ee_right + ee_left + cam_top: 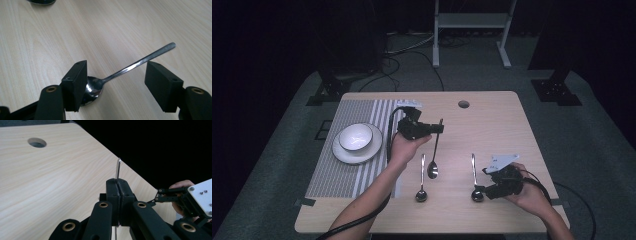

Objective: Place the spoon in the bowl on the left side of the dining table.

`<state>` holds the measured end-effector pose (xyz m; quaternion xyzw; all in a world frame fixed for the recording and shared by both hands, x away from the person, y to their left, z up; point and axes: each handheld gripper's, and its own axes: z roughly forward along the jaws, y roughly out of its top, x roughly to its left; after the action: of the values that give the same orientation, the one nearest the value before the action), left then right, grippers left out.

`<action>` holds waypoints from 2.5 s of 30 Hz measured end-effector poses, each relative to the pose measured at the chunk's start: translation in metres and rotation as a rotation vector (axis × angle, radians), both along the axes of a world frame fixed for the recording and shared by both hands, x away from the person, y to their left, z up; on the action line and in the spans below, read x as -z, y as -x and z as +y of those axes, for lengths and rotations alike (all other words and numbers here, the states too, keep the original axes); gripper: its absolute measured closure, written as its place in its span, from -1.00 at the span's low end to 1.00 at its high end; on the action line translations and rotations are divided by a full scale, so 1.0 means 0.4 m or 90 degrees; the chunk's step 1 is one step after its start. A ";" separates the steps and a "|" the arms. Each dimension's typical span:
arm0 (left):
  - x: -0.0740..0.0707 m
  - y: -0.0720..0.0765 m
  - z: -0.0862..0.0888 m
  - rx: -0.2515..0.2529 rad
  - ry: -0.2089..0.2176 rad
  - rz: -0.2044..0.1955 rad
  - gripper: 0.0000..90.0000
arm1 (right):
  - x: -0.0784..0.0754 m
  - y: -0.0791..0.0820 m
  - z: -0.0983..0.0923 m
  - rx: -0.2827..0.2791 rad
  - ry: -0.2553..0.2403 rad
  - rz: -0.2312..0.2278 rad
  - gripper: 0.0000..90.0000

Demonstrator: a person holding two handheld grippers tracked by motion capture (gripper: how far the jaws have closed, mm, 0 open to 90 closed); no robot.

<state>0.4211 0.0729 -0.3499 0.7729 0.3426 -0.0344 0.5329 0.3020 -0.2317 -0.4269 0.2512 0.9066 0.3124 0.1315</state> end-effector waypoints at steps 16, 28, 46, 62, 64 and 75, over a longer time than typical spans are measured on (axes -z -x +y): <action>-0.060 -0.040 0.108 -0.059 -0.009 -0.022 0.99 | -0.011 0.005 -0.062 0.032 -0.026 0.016 -0.29; -0.085 -0.060 0.201 -0.107 -0.012 -0.032 0.99 | -0.019 0.013 -0.080 0.040 -0.024 0.016 -0.31; -0.114 -0.081 0.384 -0.214 0.008 -0.042 0.98 | -0.030 0.015 -0.097 0.049 -0.030 0.015 -0.32; -0.124 -0.085 0.498 -0.311 -0.005 -0.063 0.99 | -0.037 0.017 -0.102 0.051 -0.023 0.017 -0.32; -0.122 -0.086 0.508 -0.321 -0.008 -0.064 0.99 | -0.038 0.017 -0.103 0.051 -0.023 0.016 -0.33; -0.109 -0.094 0.568 -0.383 -0.025 -0.056 0.98 | -0.040 0.016 -0.105 0.050 -0.017 0.015 -0.32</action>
<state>0.4588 0.3003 -0.3065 0.6474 0.5332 0.1654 0.5189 0.2957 -0.2736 -0.4109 0.2919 0.8934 0.3159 0.1298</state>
